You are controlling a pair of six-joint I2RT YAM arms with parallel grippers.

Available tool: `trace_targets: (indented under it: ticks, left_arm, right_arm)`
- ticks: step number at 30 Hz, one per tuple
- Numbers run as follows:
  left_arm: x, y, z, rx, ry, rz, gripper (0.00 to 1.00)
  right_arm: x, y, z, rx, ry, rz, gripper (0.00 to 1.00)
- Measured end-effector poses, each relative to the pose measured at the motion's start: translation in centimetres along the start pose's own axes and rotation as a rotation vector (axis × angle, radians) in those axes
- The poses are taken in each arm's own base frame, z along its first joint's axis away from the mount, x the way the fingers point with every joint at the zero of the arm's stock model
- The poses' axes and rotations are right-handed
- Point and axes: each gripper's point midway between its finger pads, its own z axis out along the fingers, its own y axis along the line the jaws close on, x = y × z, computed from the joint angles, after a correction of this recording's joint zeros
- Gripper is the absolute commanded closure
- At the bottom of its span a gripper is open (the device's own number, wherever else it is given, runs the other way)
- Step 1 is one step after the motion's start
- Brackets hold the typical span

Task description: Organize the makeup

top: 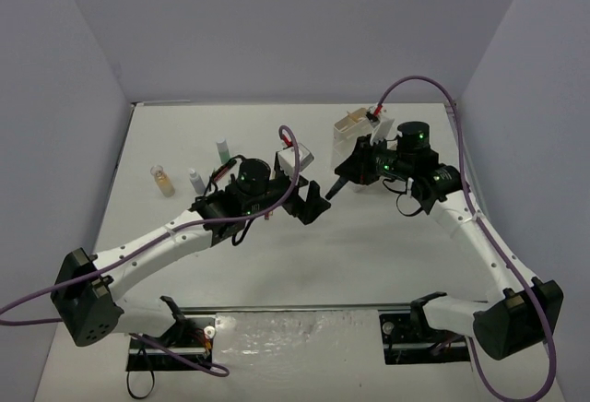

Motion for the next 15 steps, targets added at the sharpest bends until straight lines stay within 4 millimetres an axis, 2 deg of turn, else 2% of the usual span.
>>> trace_targets:
  ticks: [3, 6, 12, 15]
  left_arm:
    - [0.3, 2.3, -0.8, -0.093, 0.018, -0.046, 0.03]
    - [1.0, 4.7, -2.6, -0.22, 0.051, -0.078, 0.03]
    - [2.4, 9.0, -9.0, -0.51, 0.119, -0.12, 0.03]
    - [3.2, 10.3, -13.0, -0.645, 0.152, -0.129, 0.03]
  right_arm:
    - [-2.2, -2.2, 0.4, 0.121, -0.032, -0.027, 1.0]
    - [-5.4, -4.8, 0.7, 0.269, -0.087, -0.071, 1.0]
    - [-12.2, -10.8, 0.5, 0.58, -0.185, -0.154, 1.0]
    - [-15.4, -14.1, 1.4, 0.692, -0.226, -0.175, 1.0]
